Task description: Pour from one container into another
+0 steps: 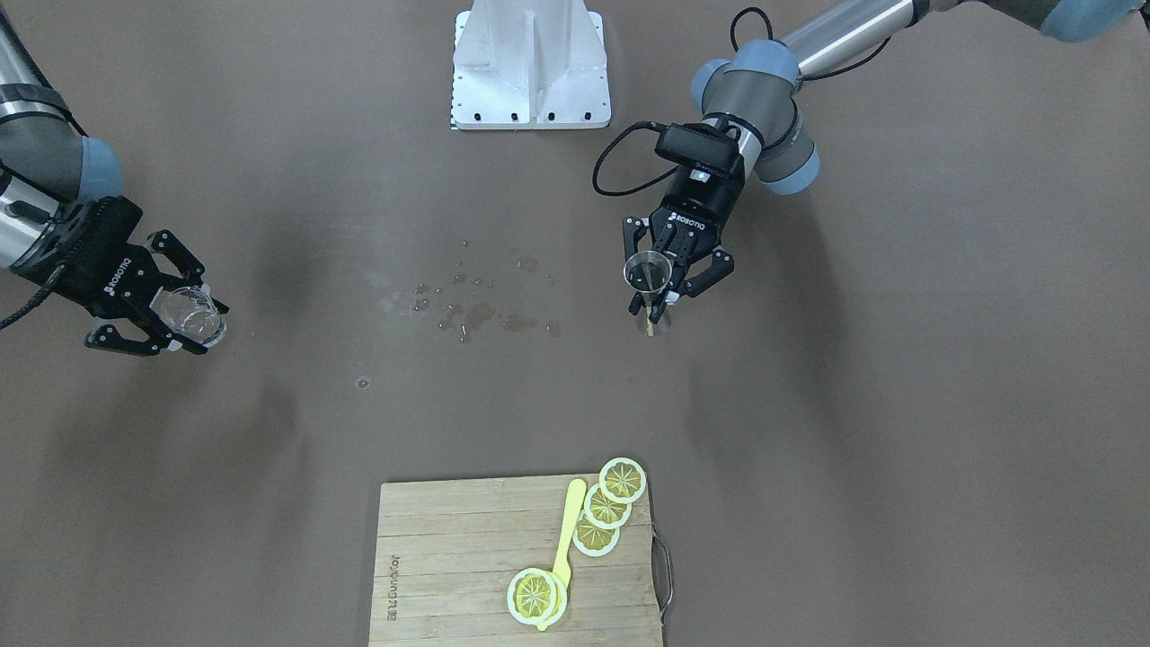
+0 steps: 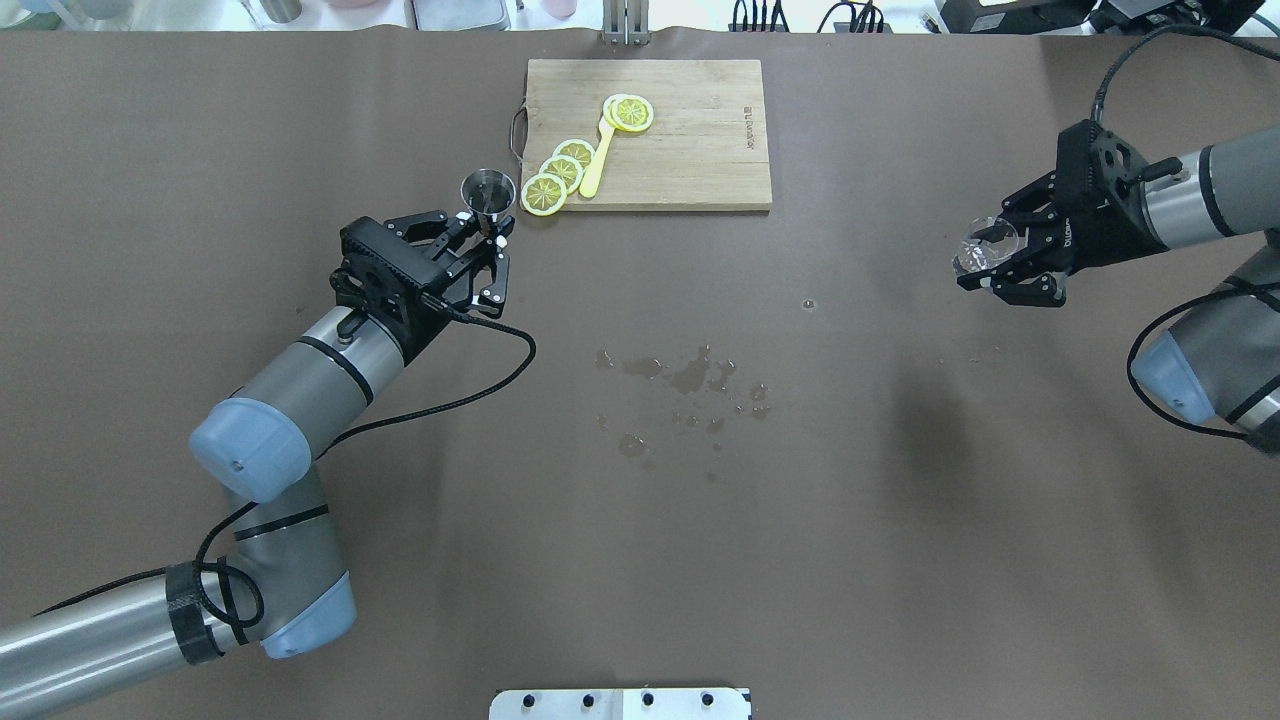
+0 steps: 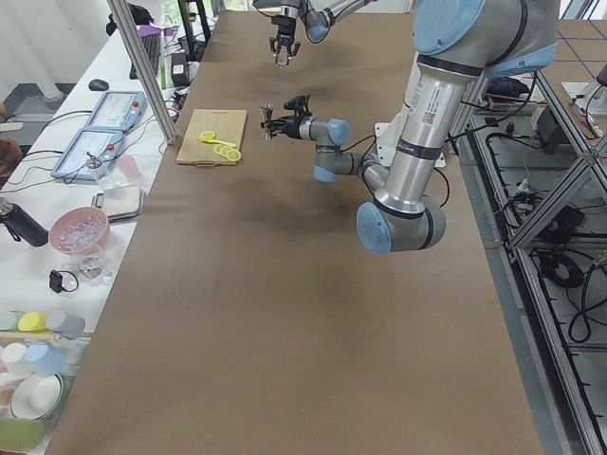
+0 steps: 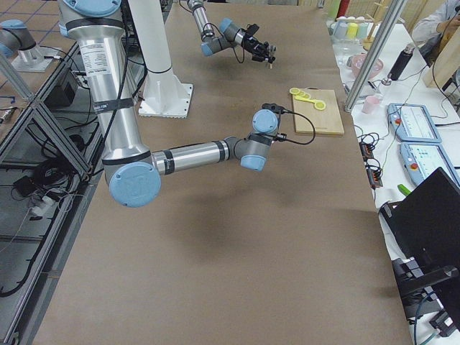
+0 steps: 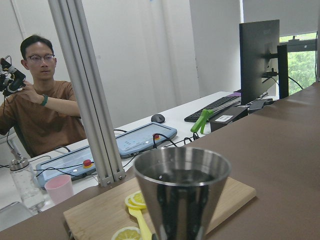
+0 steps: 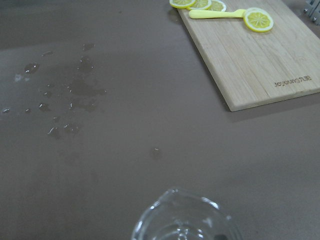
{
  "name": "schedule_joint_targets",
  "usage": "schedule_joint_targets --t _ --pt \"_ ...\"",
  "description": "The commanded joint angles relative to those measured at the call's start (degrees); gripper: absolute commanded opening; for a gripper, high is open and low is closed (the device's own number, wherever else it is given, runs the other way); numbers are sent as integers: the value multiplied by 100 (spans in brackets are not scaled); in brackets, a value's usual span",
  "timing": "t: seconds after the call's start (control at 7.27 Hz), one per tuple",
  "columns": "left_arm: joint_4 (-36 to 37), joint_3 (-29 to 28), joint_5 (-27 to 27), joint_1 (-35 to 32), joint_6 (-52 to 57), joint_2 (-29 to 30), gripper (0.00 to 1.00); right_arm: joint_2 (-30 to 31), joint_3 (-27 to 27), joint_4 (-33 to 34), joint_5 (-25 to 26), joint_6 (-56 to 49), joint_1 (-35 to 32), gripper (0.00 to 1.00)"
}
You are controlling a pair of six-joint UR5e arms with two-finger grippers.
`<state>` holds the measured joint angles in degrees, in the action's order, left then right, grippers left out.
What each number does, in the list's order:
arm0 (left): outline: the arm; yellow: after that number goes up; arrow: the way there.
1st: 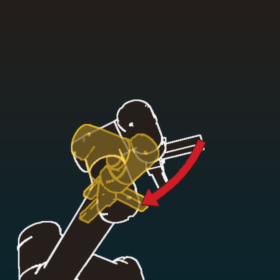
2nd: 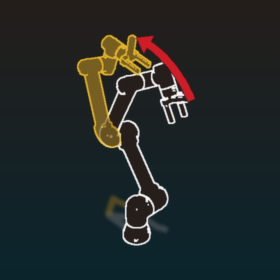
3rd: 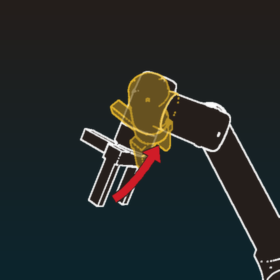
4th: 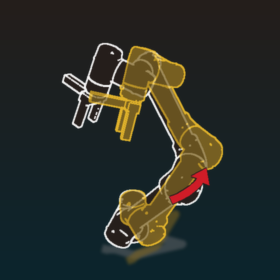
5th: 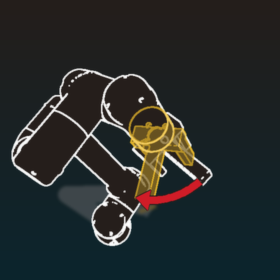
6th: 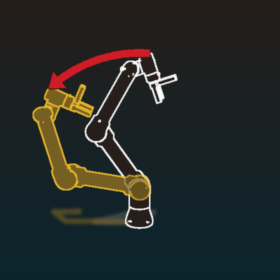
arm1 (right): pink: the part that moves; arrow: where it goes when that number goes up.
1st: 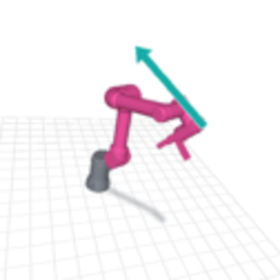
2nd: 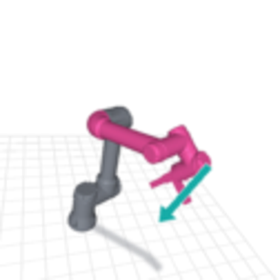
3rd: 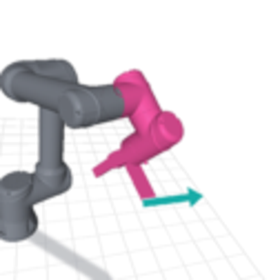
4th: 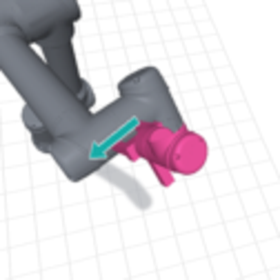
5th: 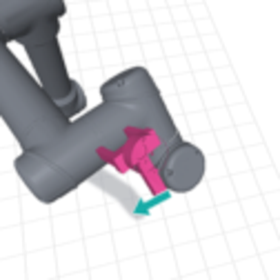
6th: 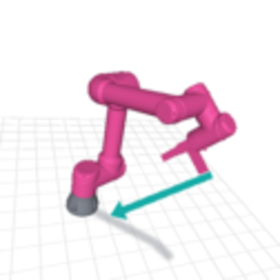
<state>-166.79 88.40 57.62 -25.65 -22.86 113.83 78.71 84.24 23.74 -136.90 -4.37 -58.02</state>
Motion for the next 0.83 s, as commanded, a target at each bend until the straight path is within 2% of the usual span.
schedule_joint_targets --t 0.0,0.14,0.28,0.41,0.55,0.69 --pt "-29 306 -23 -55 -801 -639 0 -49 -775 -728 -336 -2 1 0" --pt "41 622 -40 -81 -1191 -991 0 -145 -1108 -1070 -407 -2 1 0" --pt "-11 817 -589 -11 -1221 -1334 0 -189 -1382 -1308 -460 -2 27 0" --pt "-11 775 -1412 224 -1256 -1476 0 -433 -1845 -1589 -626 -28 28 0" --pt "-55 766 -1568 392 -1308 -1669 0 -618 -2137 -1766 -663 -142 28 0" --pt "-116 575 -2188 663 -2153 -1837 0 -699 -2158 -1768 -663 -204 28 0"
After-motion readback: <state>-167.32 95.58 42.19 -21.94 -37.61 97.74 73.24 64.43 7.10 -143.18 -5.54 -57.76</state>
